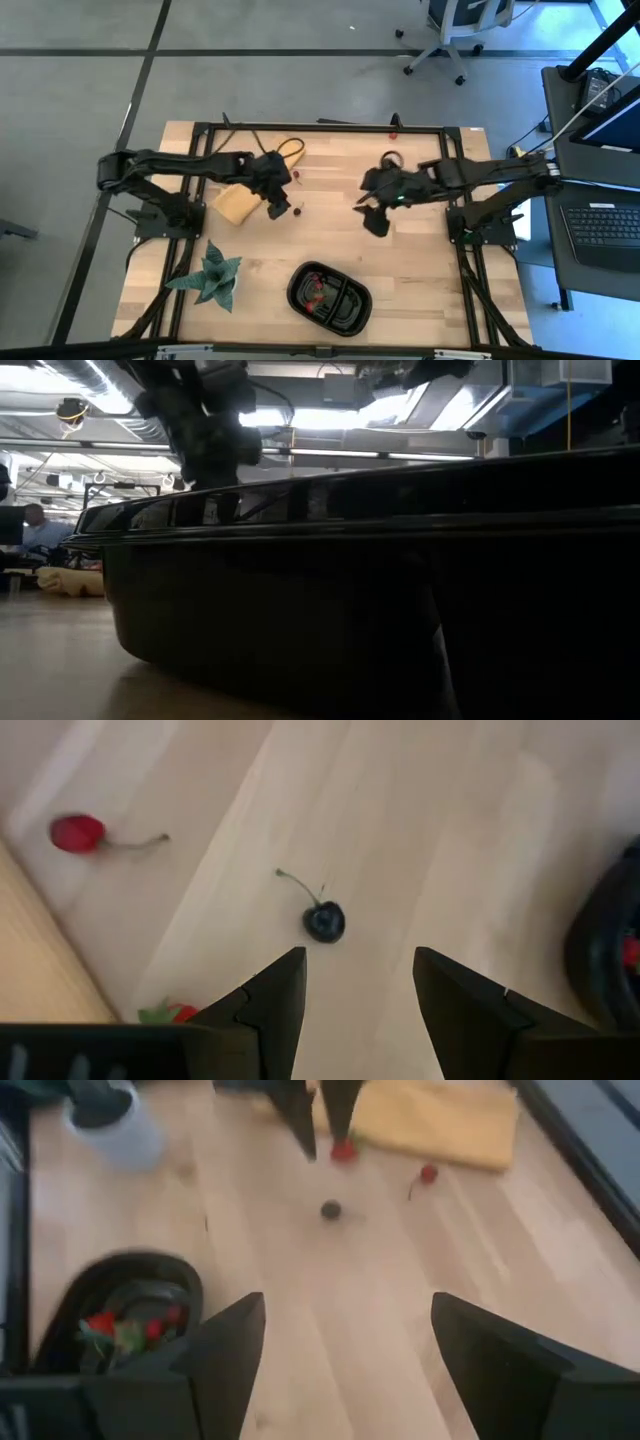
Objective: Pick and placing Produce into tupperware
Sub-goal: Put the black cherry into the black container
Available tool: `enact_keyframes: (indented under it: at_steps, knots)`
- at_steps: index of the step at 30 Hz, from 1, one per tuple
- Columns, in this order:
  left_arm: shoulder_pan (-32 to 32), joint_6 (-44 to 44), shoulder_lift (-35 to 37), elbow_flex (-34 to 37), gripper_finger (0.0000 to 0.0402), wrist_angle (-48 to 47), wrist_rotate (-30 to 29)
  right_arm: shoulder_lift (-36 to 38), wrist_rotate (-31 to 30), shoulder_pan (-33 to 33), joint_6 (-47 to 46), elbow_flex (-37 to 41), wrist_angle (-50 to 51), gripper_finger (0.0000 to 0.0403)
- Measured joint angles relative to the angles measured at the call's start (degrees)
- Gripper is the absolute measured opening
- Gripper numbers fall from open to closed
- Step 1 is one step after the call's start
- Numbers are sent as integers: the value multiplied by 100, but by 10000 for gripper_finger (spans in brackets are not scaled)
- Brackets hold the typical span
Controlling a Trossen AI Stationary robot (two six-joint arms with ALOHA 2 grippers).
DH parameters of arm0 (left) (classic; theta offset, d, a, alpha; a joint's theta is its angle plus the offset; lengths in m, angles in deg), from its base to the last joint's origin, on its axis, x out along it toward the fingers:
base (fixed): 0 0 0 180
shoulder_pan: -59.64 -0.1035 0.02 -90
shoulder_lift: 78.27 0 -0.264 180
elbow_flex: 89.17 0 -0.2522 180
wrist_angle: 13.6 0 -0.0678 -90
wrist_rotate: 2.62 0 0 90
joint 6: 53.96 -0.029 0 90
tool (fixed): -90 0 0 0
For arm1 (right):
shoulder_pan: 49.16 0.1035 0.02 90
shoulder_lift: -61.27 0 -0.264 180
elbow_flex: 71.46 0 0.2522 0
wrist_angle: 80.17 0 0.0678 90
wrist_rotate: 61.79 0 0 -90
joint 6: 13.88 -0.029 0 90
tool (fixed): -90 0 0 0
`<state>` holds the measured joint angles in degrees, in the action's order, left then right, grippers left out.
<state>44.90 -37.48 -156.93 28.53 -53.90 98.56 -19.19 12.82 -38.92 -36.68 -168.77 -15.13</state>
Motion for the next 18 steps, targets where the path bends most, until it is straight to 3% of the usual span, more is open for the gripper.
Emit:
enact_keyframes:
  at_steps: [6,11,18]
  knots:
    - [13,165,-279,-121,178,17,-19,1423,1,13,-281,1688,-1232,288]
    - [70,424,-279,-278,178,-44,-645,2437,0,9,-718,3037,-2393,288]
    - [306,432,-708,-848,178,-747,-865,3193,0,-70,-1073,4089,-3237,288]
